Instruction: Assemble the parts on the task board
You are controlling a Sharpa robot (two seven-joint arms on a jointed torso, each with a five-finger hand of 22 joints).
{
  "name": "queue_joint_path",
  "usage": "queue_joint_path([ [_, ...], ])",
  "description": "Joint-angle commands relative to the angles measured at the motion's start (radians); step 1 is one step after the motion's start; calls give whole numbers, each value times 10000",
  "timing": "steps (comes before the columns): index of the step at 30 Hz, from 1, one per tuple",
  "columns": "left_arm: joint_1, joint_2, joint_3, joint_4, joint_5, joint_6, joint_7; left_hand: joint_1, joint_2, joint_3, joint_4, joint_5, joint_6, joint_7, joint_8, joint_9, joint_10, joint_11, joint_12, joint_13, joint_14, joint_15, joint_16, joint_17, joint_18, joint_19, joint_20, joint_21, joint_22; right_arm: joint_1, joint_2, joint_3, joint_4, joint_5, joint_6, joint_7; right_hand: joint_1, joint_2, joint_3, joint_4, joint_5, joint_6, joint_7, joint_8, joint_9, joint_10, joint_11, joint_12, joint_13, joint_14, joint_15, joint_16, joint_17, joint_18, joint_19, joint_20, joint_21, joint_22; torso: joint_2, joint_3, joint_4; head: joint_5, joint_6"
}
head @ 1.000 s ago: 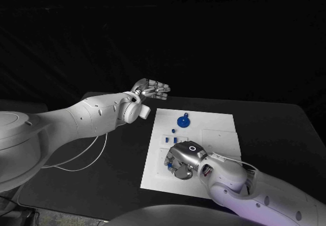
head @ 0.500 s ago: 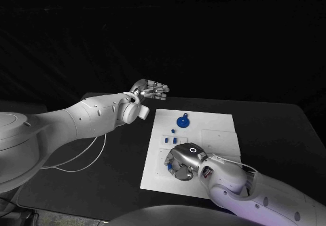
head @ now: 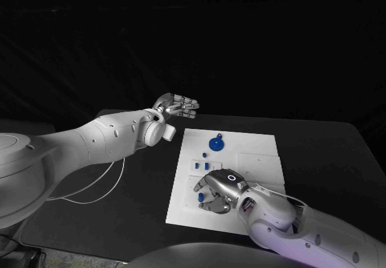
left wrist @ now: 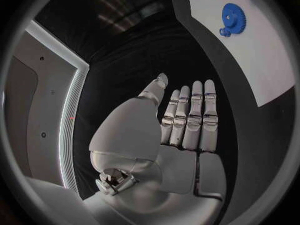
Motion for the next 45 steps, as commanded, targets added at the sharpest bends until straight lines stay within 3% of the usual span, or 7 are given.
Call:
queue_joint_path([
  [1, -3, 2, 9, 15, 52, 125, 56, 18, 77, -47, -1, -49, -40, -7, 1, -9, -85, 13, -16, 4, -48, -15, -43, -3, 181, 34, 13, 59, -9, -11, -114, 36, 160, 244, -723, 114, 105, -69, -50, 166, 72, -47, -15, -33, -10, -141, 36, 49, -13, -3, 81, 102, -72, 223, 361, 57, -40, -68, -5, -9, -2, -42, 25],
  [8, -3, -8, 9, 6, 52, 133, 56, 18, 77, -47, -1, -49, -40, -7, 1, -9, -85, 13, -16, 4, -48, -15, -43, -3, 181, 34, 13, 59, -9, -7, -540, 562, 472, 1003, -868, 104, 154, -58, -236, 463, 71, -117, -47, -32, -9, -103, 15, 178, -15, -11, 78, 172, -167, 225, 374, 68, -24, -200, -8, -12, -1, -209, 143],
  [13, -3, -63, 8, 35, 52, 112, 96, 5, 78, -84, 9, -57, -93, -3, -2, -12, -93, 16, -16, 5, -48, -12, -41, 0, 190, 46, 19, 71, -39, 36, -1296, 1396, 547, 2999, -593, -74, -721, 575, 802, 825, 118, 184, 91, -7, 22, 2625, -737, 515, 59, 442, -391, 389, -112, -130, 445, -278, 660, -11, -24, -20, -16, -445, 309],
  [20, -5, -238, 8, 100, 117, 200, 301, 3, 53, -149, -27, -52, -651, 25, -20, -31, -192, 44, -15, 5, 58, -36, -36, 16, 199, 83, 4, 101, -48, 204, -2383, 1954, 674, 5151, 336, -522, -1064, 557, 76, 854, -162, 1053, -375, 27, 631, 4046, -1375, 2196, 1669, 576, -831, 132, -137, -739, 421, -823, 863, -121, -63, -21, -106, -645, 410],
  [25, -62, -408, 7, 268, 137, 244, 383, -39, 58, -220, -23, -57, -467, 27, -9, -22, -137, 27, -15, 6, 125, -56, -38, 24, 187, 113, -16, 125, -51, 368, -2995, 2093, 643, 6367, 1490, -1267, -1432, 956, -748, 1684, -154, 1115, -616, 126, 2479, 2669, -1610, 6322, 6042, 785, -1014, 1266, 1351, -952, 425, -1056, 1400, -85, -125, -9, -154, -785, 432],
  [32, -161, -703, 6, 722, 138, 298, 467, -113, 42, -334, -11, -59, -233, -4, -1, -13, 63, -31, -13, 7, 158, -74, -37, 25, 166, 122, -30, 137, -69, 482, -3636, 2145, 529, 7075, 2682, -2304, -1999, 660, 714, 2444, -557, 148, -756, 305, 8006, 3215, -1653, 10073, 11034, 960, -1050, 2568, 4196, -900, 382, -1083, 2093, -2, -202, -43, -209, -928, 448],
  [45, -196, -1245, -1, 1616, 93, 223, 483, -131, 113, -990, -22, -72, -98, -59, 5, -7, 18, -24, -16, 9, 229, -82, -37, 33, 148, 183, -42, 167, -169, 507, -4155, 2153, 551, 7939, 4773, -4612, -2560, 534, 828, 2909, -995, 239, -712, -28, 8218, 3543, -1613, 10237, 11857, 1115, -997, 2553, 4846, -887, 393, -1023, 2552, 213, -275, -71, -240, -1021, 296],
])
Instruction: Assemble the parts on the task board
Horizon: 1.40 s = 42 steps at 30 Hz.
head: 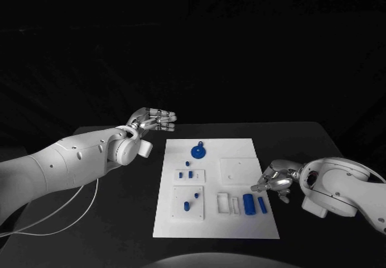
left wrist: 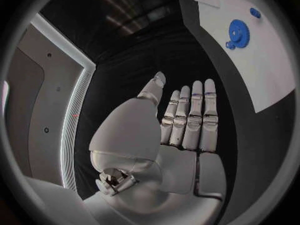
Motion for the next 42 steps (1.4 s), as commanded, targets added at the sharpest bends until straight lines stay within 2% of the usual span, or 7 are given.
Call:
queue_joint_path([
  [1, -6, -72, 4, 179, 28, 84, 170, -61, 66, -226, 28, -85, 70, -2, 6, 13, -7, -1, -13, 10, 83, -9, -37, 12, 146, 80, -3, 52, -34, 0, -71, 2, 68, 523, 1269, -1126, -160, -31, -13, 121, -109, 60, 13, -48, -93, 101, 11, 22, 47, 92, 23, 34, 71, -14, 416, 36, 206, 118, -13, -10, -11, -40, -48],
  [11, -7, -101, 0, 383, 27, 79, 131, -117, 104, -1014, 236, -189, -36, 14, 0, 9, -18, 18, -11, 13, 84, 6, -36, 21, 144, 104, 15, 41, -124, -1, -59, -86, 385, 457, 1323, -1668, -346, -369, 171, 715, -898, 43, 53, -46, -90, 132, 44, -69, 148, 124, 58, 1, 211, -18, 397, 64, 311, 251, 4, -28, 5, -59, -142],
  [22, -6, -58, -3, 518, 51, 137, 91, -456, 80, -1229, 544, -311, -164, 12, 0, 7, -65, 38, -8, 15, 45, 26, -38, 21, 143, 95, 35, 24, -159, 0, 120, -352, 350, -60, 923, -1866, -578, -674, 551, 899, -1005, -203, 139, -69, -344, 120, 84, -136, 236, 136, 67, -28, 316, -15, 394, 62, 292, 323, -1, -32, 5, -93, -192],
  [25, -6, -51, -4, 540, 71, 163, 78, -838, -19, -1297, 895, -1048, -313, 35, -5, 3, -117, 61, -8, 16, 13, 42, -38, 17, 143, 87, 49, 11, -177, 0, 223, -507, 276, -335, 814, -1880, -690, -762, 785, 926, -1014, -271, 176, -60, -769, 112, 102, -180, 247, 135, 74, -61, 336, -8, 397, 63, 257, 327, 1, -27, 6, -79, -199],
  [30, -6, -53, -6, 580, 82, 202, 74, -1254, -356, -1451, 1571, -1110, -415, 49, -2, 5, -166, 74, -11, 16, -28, 50, -35, -23, 124, 90, 41, -22, -204, 0, 434, -694, 96, -713, 618, -1892, -766, -811, 715, 907, -1014, -257, 181, -48, -1045, 105, 105, -237, 255, 139, 69, -112, 354, -4, 404, 56, 227, 334, 13, -14, 6, -62, -217],
  [31, -6, -54, -6, 589, 83, 207, 73, -1135, -535, -1344, 1952, -1112, -436, 51, -2, 5, -174, 75, -11, 16, -33, 49, -34, -46, 107, 109, 31, -52, -227, 0, 476, -717, 61, -774, 583, -1894, -770, -815, 708, 909, -1014, -253, 181, -48, -1066, 106, 104, -242, 258, 141, 70, -116, 357, -5, 405, 56, 226, 337, 13, -16, 4, -59, -224],
  [42, -6, -61, -7, 636, 111, 265, 36, -1316, -643, -1352, 2313, -1117, -653, 99, -11, -3, -259, 104, -14, 16, -107, 73, -36, -45, 119, 113, 49, -90, -237, 0, 992, -881, -301, -901, 158, -1879, -852, -836, 669, 993, -1016, -229, 181, -42, -1237, 118, 101, -292, 293, 154, 58, -188, 394, -7, 411, 46, 232, 383, 9, -28, 10, -54, -249],
])
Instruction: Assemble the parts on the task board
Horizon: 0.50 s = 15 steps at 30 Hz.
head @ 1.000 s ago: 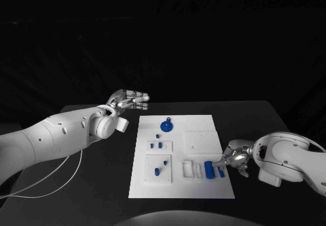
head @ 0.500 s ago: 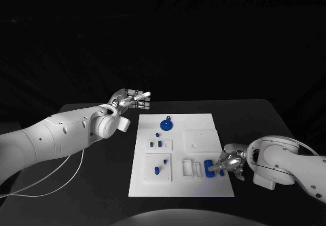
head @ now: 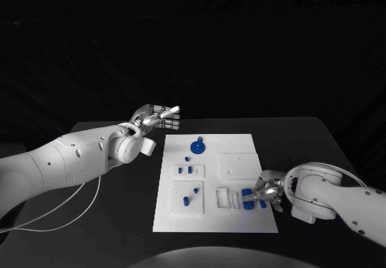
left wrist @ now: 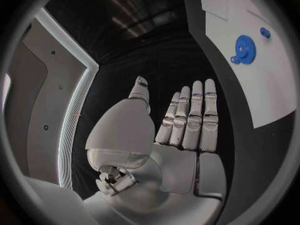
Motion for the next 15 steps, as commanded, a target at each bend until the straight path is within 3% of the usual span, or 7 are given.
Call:
queue_joint_path([
  [1, -2, 20, 6, 36, 94, 199, 50, -95, -70, 1, 148, -44, -71, -2, -13, -4, -71, -16, -14, 16, -71, 35, -35, -10, 118, 77, 12, -53, -13, -4, 137, -46, -98, -248, -238, -545, -94, -42, -67, 28, -60, -33, 26, -53, -22, 7, 67, -52, 0, 82, -17, -59, 8, -7, 412, 41, -18, 15, -1, -9, 16, -19, -3],
  [5, -2, 32, 5, 32, 118, 248, 39, -76, -175, 80, 386, -42, -202, 29, -21, -10, -140, 8, -16, 16, -159, 62, -41, -22, 113, 59, 26, -92, -22, -3, 309, -218, -210, -620, -261, -467, -68, -132, -411, 141, -60, -70, 24, -51, -38, -12, 69, -108, -23, 79, -13, -89, 6, -8, 410, 45, -27, 20, -4, -20, -1, 12, -2],
  [8, -2, 39, 5, 31, 135, 314, 32, -108, -181, 108, 481, -42, -367, 51, -26, -16, -220, 34, -14, 16, -257, 93, -39, -24, 113, 18, 51, -121, -30, -2, 465, -410, -301, -939, -242, -439, 62, -160, -457, 313, -60, -48, 22, -51, -49, 2, 64, -122, -18, 95, -19, -97, 30, -9, 412, 41, -14, 41, 1, -16, 2, 19, -23],
  [13, -2, 46, 5, 43, 145, 384, 23, -67, -170, 137, 516, -43, -394, 57, -25, -16, -241, 40, -11, 16, -283, 98, -36, -16, 134, 23, 65, -130, -24, -2, 617, -682, -404, -1257, -119, -385, 587, -126, -126, -255, -61, 33, 14, -30, -13, 19, 54, -113, -7, 96, -12, -110, 35, -22, 418, 46, 4, 57, -1, -20, 19, 3, -28],
  [15, -2, 41, 5, 54, 146, 399, 21, -64, -163, 134, 512, -43, -385, 58, -23, -15, -243, 40, -12, 16, -284, 100, -36, -16, 136, 24, 66, -131, -23, -2, 650, -764, -430, -1306, -82, -349, 898, 124, -702, -590, -60, 88, 36, -51, 34, 19, 78, -142, -21, 103, 13, -117, 43, -52, 414, 71, 56, 99, -1, -17, 21, 6, -38],
])
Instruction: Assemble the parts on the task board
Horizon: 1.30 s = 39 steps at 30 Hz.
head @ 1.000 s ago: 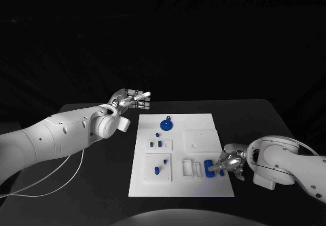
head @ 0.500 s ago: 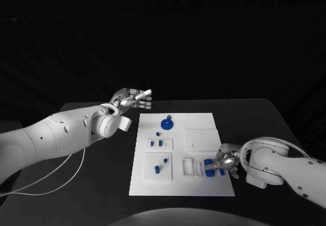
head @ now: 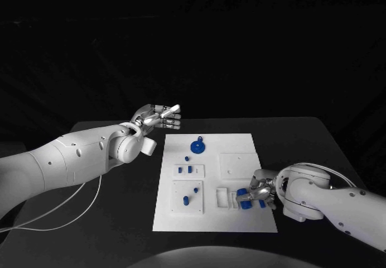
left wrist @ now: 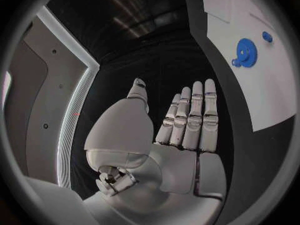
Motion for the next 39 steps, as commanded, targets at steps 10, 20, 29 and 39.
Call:
queue_joint_path([
  [10, -2, 0, 6, 54, 95, 293, 16, 35, -22, -22, 37, -43, -61, 18, -25, -9, -85, 24, -13, 15, -77, -1, -35, 8, 143, 22, 74, -55, -1, -218, 180, -361, -125, -632, 205, -255, 1156, 305, 248, -1140, -26, 125, -50, -328, -1579, -57, -36, -67, -12, 54, 27, -50, 44, -92, 414, 71, 201, 148, -2, 2, -11, 26, -22],
  [20, -2, -27, 6, 59, 95, 315, -30, 17, 12, -41, 14, -43, -91, 28, -26, -11, -88, 24, -12, 16, -70, -1, -34, 11, 150, 31, 77, -60, 5, -203, 35, -371, -23, -153, -437, -234, 959, 869, 763, -2413, 3034, 288, -89, -323, -1959, -106, -90, -37, -21, 56, -3, -55, 13, -82, 415, 61, 231, 250, -4, 7, -13, 44, -20],
  [29, -2, -35, 5, 32, 91, 346, -51, -22, 47, -71, -33, -43, -109, 32, -27, -12, -87, 25, -11, 16, -72, 0, -34, 11, 155, 34, 81, -71, 11, 297, -160, -283, 171, 1340, -1274, -231, 359, 1142, 779, -3166, 4347, 331, -74, -323, -2022, -110, -112, -29, -50, 45, -22, -35, -21, -75, 418, 46, 248, 363, -1, 7, -21, 27, -4],
  [39, -2, -33, 5, 9, 81, 535, -171, -82, -76, -11, 37, -37, -158, 39, -29, -14, -120, 38, -9, 17, -91, 12, -36, 22, 173, 28, 98, -71, 18, 664, -250, -145, 502, 2453, -1672, -298, 325, 1114, 609, -2905, 3890, 408, -123, -324, -2393, -69, -124, -41, -92, 43, -33, -35, -64, -92, 432, 33, 225, 387, -3, -2, -14, 28, -20],
])
